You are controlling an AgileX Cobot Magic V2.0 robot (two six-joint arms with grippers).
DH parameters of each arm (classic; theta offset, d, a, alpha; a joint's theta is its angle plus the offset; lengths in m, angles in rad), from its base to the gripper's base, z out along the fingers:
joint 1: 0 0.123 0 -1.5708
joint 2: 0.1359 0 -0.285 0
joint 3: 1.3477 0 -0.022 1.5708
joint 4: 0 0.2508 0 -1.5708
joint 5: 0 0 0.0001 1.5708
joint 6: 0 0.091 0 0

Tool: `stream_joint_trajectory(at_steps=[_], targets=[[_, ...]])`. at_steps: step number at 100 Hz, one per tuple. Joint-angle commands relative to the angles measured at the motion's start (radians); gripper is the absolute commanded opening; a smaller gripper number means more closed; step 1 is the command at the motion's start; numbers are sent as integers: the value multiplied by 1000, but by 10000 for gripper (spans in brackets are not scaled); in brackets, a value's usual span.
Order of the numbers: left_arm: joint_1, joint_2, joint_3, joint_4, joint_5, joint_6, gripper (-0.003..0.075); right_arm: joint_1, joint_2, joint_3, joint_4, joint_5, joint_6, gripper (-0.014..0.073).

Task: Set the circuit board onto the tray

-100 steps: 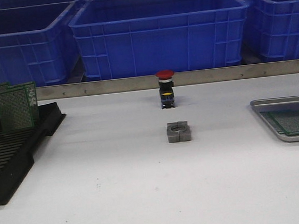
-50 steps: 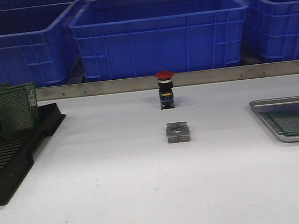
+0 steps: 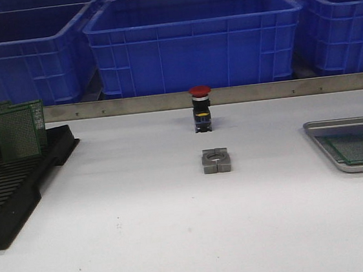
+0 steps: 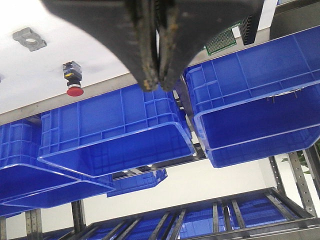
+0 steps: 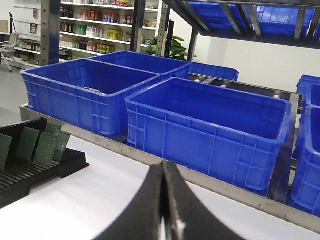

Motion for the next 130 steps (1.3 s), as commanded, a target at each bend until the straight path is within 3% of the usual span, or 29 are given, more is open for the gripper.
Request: stream_joint_trajectory(at_steps=[1,65,72,82,89,113,117,130], targets=[[-4,11,-25,-31,-58,-12,-20,3,9,-25,17,-21,-8,-112],[-4,11,-12,-17,-89,-29,-20,3,9,-25,17,0,-8,-112],[-4,11,12,111,-119,-192,-20,3,9,-25,17,1,-8,-112],[-4,9,62,450,-136,-629,-20,3,9,-25,17,1,-8,-112],[-4,-3,111,603,-160,-773,-20,3,9,-25,17,1,-8,-112],[-4,-60,373,776,-433,-959,-20,3,9,-25,17,1,-8,-112],[-4,-60,363,811,-355,-984,-20,3,9,-25,17,-1,-8,-112],[-2,-60,367,815,-364,-986,-20,3,9,-24,17,4,-8,-112]])
